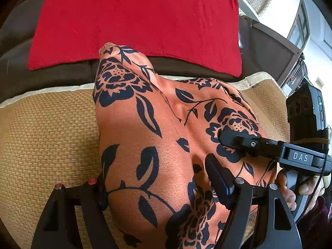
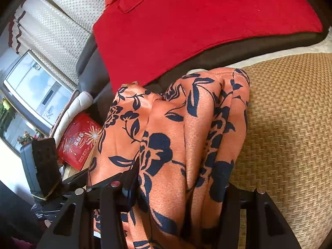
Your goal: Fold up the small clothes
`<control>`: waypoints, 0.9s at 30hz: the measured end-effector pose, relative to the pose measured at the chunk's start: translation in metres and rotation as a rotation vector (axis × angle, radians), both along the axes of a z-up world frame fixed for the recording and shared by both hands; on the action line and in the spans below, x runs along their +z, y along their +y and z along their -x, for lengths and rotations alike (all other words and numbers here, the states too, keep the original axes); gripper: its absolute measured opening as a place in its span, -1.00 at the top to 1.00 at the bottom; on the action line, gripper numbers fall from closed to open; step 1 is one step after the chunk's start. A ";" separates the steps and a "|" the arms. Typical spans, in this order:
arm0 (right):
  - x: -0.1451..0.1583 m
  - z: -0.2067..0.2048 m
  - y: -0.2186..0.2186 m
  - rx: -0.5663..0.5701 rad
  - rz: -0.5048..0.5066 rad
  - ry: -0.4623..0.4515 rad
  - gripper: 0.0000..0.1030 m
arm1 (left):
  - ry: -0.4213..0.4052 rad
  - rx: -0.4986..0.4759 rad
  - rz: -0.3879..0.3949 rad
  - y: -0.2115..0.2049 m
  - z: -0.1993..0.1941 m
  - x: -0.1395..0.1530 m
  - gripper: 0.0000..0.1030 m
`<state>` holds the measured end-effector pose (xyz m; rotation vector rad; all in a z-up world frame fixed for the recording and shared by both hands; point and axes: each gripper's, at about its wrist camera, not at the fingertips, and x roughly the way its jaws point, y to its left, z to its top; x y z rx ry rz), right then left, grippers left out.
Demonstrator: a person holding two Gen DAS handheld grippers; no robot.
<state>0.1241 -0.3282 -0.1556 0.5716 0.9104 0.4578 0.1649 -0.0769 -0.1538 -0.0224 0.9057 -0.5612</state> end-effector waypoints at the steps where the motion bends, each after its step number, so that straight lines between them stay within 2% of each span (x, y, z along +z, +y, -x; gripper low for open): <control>1: 0.002 0.000 0.003 0.004 0.001 -0.006 -0.02 | -0.002 0.003 -0.002 0.000 0.001 0.001 -0.50; 18: 0.011 0.001 0.026 0.074 -0.016 -0.059 -0.01 | -0.041 0.089 -0.033 0.008 0.048 0.012 -0.50; 27: 0.011 -0.005 0.031 0.108 -0.013 -0.037 -0.01 | -0.014 0.121 -0.051 -0.008 0.060 0.010 -0.50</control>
